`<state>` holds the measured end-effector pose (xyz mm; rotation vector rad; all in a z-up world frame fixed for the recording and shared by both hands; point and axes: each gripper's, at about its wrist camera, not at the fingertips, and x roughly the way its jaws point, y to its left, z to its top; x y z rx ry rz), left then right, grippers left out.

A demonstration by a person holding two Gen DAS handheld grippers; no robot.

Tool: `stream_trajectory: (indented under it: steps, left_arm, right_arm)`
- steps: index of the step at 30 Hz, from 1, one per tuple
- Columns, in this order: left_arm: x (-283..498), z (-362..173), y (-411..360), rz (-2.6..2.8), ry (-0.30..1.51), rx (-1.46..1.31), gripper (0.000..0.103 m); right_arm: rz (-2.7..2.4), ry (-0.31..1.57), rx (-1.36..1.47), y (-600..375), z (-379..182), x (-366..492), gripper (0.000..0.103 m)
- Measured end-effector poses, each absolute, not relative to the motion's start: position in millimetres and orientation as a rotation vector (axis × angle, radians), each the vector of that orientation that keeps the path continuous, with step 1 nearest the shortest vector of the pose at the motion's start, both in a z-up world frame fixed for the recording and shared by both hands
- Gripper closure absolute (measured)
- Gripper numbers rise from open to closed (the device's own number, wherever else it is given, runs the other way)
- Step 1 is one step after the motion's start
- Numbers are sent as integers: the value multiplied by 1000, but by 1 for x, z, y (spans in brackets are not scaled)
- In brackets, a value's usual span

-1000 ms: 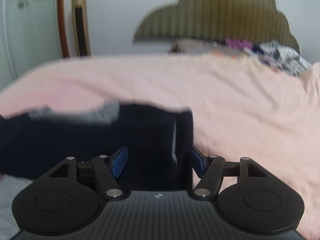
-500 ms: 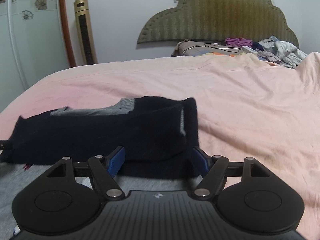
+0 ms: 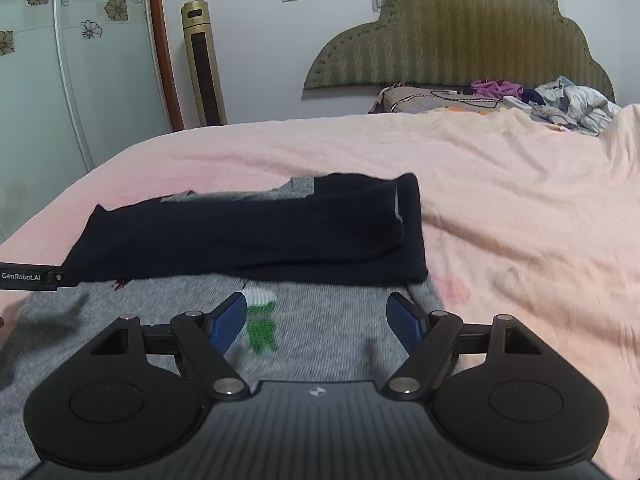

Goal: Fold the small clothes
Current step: 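Move both open tools toward the sweater hem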

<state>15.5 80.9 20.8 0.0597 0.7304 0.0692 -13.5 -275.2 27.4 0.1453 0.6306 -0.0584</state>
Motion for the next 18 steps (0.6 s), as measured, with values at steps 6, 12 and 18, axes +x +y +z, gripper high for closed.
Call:
stream_trajectory:
  steps: [6,12,18]
  left_arm:
    - [6,21,79,25,708,107,0]
    - [-17,24,111,-16,565,301,0]
    - [-31,26,181,49,434,412,0]
  right_arm:
    - [-52,652,172,-271,19,-22,26]
    - [-53,641,180,-272,22,-28,26]
    - [-52,643,194,-271,20,-27,25]
